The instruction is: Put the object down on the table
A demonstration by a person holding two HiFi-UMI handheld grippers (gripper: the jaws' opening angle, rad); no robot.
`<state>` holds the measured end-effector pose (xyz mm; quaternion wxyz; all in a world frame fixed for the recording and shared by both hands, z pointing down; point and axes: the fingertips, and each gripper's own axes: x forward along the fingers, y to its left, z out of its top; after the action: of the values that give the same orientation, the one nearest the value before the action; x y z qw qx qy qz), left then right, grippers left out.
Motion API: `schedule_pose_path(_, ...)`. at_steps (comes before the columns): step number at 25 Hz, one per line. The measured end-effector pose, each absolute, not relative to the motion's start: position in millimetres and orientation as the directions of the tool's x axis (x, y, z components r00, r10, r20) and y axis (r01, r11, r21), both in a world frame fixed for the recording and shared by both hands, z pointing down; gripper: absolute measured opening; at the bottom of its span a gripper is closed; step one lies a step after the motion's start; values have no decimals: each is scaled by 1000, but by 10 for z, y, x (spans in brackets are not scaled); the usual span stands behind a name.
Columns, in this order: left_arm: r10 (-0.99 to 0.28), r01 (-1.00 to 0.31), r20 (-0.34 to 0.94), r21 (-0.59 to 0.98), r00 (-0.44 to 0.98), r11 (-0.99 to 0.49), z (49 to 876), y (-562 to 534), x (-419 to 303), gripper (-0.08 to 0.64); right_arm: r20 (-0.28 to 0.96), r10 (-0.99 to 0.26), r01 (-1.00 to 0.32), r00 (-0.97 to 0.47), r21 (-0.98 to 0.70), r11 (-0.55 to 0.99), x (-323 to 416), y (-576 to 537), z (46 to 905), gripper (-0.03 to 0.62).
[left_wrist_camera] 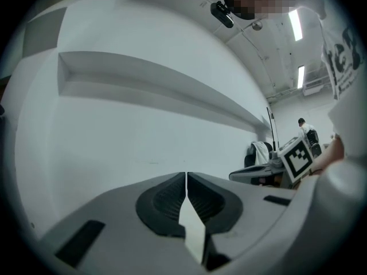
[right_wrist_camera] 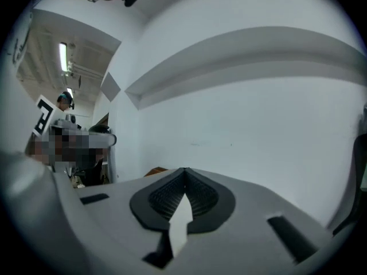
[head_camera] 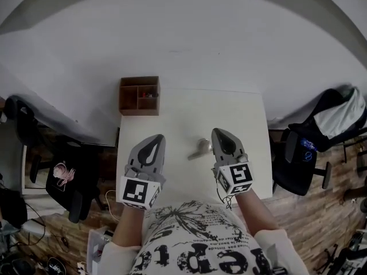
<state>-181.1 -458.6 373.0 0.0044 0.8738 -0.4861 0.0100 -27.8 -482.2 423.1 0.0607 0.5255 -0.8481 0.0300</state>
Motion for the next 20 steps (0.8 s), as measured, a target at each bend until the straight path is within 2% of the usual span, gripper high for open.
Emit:
schedule_pose_path(4,-850,-850,-26,-8,526,-526,3431,-4496,-1757,12,35,-885,-882,-465,70,466,-267,-4677,3905,-11)
schedule_pose_path(9,-849,-851,-62,-30,525,-524,3285,-4417,-1714,12,-11,-882,-881,-471,47,470,-216,-4576,3741,-11)
schedule_pose_path(20,-864,-866,-60,-24,499,-499,3287,-4336,-1712,12,2,-865,-864,-502,50,501,-240,-4497,3668,-11)
